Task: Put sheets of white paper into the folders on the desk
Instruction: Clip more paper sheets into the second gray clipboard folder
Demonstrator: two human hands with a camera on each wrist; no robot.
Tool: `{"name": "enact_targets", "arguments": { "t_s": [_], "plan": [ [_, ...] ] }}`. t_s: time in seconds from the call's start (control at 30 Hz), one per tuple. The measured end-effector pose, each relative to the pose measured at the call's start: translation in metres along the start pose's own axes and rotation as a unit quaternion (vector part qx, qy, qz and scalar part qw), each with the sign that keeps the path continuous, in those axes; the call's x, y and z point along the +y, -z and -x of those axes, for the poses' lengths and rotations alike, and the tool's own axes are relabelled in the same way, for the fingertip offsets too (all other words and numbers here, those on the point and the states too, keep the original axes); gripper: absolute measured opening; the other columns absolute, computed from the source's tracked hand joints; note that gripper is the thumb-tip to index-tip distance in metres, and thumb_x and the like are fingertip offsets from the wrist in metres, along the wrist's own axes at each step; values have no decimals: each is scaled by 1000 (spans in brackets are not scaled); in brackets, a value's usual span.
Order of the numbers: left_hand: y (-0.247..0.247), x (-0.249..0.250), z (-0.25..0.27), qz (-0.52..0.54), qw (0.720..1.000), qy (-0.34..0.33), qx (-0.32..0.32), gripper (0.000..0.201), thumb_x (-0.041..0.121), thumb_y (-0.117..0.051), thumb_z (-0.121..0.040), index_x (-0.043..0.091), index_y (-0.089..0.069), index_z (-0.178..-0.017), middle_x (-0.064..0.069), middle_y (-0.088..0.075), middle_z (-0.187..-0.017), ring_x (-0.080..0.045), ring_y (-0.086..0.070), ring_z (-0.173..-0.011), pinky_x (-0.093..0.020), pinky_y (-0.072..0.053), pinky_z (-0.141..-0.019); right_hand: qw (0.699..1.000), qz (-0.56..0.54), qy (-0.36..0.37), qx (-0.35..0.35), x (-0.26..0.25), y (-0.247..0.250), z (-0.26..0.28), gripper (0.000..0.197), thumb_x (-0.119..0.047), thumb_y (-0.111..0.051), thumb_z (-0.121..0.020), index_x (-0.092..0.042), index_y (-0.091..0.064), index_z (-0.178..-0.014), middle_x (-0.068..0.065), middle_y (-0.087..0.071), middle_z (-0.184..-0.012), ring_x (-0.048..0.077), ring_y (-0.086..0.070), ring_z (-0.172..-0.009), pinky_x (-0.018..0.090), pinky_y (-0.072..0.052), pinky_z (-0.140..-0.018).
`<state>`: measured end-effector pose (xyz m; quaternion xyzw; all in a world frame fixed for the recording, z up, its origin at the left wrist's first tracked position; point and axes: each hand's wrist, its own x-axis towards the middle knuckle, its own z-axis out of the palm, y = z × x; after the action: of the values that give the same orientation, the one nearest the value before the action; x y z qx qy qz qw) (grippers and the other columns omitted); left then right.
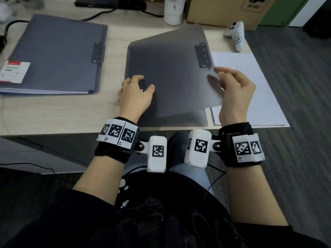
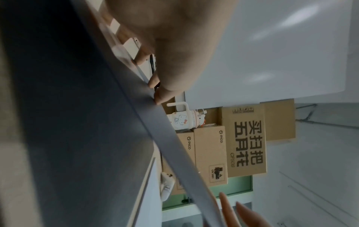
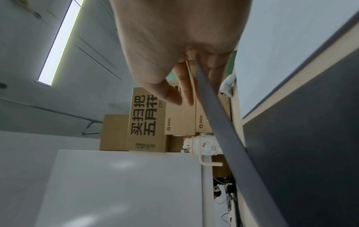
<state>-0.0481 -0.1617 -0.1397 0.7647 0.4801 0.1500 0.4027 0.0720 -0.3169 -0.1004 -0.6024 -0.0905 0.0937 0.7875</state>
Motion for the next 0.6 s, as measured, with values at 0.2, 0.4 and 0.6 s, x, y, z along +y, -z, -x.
{"name": "enact_targets", "arguments": {
  "t_s": [0.2,0.4,0.6],
  "plan": [
    [21,3,-5,143,989,17,-27,44,40,-55,-89,24,-49,-129,-3,-47,-133,-22,-54,-111,-24,-50,-69,993,-59,45,-91,-33,-38,15,19,0,-49,-86,-2,-67,-91,0,-70,-78,16,-62,-72,24,-47,-61],
    [58,1,-3,224,971,19,-85,42,38,-49,-95,19,-47,-132,1,-51,-134,-16,-51,-114,-22,-42,-78,972,-74,82,-208,-47,-88,33,20,0,-50,-88,-2,-62,-104,-3,-70,-91,8,-65,-78,25,-51,-63],
    [102,-25,1,295,940,-2,-170,45,56,-44,-92,31,-53,-128,10,-56,-132,-22,-55,-119,-45,-47,-100,939,-20,93,-332,-39,-138,53,29,-1,-49,-93,3,-54,-121,7,-62,-111,9,-65,-95,30,-53,-74]
  ]
}}
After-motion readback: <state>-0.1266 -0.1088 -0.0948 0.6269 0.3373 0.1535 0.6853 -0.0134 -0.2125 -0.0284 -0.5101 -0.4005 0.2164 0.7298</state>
